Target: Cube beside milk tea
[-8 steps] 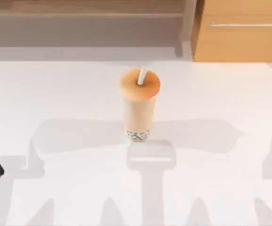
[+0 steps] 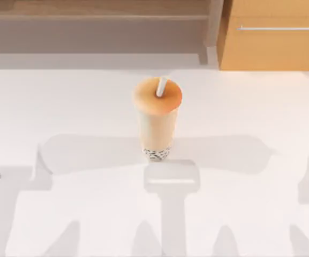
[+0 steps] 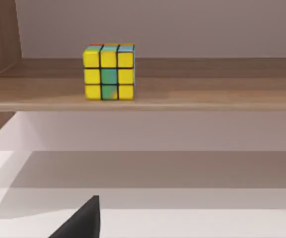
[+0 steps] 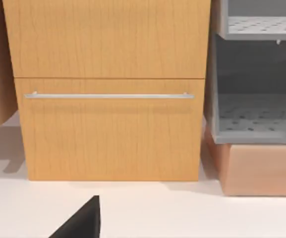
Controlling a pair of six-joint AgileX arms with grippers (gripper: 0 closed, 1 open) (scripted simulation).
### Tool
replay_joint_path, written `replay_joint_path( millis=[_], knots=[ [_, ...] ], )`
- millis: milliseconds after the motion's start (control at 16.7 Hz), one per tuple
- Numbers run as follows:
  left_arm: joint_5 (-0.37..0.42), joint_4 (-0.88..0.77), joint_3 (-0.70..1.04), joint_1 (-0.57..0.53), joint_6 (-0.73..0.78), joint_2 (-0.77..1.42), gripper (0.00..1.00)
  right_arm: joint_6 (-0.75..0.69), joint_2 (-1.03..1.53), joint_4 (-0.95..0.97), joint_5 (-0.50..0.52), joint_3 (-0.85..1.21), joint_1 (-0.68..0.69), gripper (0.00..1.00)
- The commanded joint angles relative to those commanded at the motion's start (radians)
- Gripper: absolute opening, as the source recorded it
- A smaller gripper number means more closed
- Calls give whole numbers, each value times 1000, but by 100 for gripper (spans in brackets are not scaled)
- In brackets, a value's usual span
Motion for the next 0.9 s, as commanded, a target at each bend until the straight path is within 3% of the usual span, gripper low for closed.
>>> replay_joint_path(
  millis=[900],
  knots=[
    [154, 779, 621, 127, 9, 1469, 100, 0, 0, 0, 0, 0, 0, 100]
  ],
)
